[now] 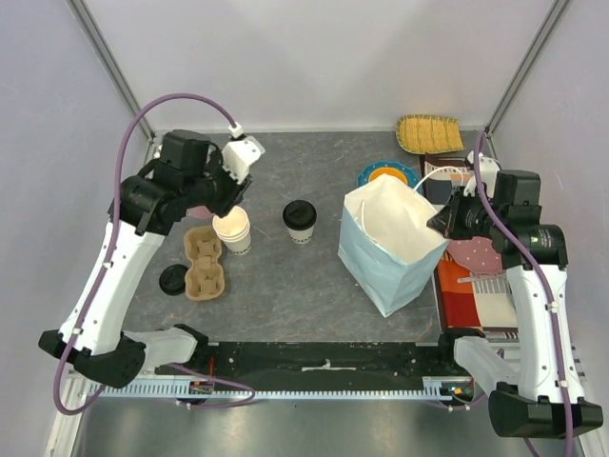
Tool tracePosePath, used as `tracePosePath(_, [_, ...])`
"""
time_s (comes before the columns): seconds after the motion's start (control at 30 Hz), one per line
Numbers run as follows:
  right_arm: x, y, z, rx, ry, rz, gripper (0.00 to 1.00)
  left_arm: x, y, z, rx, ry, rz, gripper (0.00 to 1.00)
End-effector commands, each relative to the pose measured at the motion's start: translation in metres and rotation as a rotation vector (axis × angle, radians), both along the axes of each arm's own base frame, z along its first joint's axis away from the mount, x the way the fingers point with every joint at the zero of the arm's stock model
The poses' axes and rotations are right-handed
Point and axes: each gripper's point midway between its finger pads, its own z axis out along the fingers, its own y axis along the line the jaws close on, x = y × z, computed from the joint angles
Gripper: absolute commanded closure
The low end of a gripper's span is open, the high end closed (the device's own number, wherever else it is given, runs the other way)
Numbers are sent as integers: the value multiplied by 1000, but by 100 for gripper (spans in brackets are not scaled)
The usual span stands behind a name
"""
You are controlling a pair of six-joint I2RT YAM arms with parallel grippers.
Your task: Pack the takeout coffee
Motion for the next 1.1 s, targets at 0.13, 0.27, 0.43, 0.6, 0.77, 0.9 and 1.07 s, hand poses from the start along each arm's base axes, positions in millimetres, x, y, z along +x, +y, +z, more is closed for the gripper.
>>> tracePosePath(0.13, [15,-5,0,15,-125,-102,100,42,85,-16,3,38,361,55])
tracePosePath(0.27, [12,-7,-6,27,-142,-139,100,49,111,-22,-10,54,465,52])
tracePosePath(0.43, [7,-7,3,57,-194,-214,100,56,157,-55,22,107,637,50])
tracePosePath(0.6, [7,-15,-3,109,-160,-332,100,59,185,-79,-5,126,775,50])
tracePosePath(0.77, [8,-18,3,169,-119,-432,100,55,204,-114,11,163,851,49])
tracePosePath(0.9, [0,-17,-2,153,-45,-439,100,52,202,-146,18,237,840,48])
tracePosePath(1.07, [-4,-13,-12,121,19,-424,100,49,201,-177,16,316,819,47])
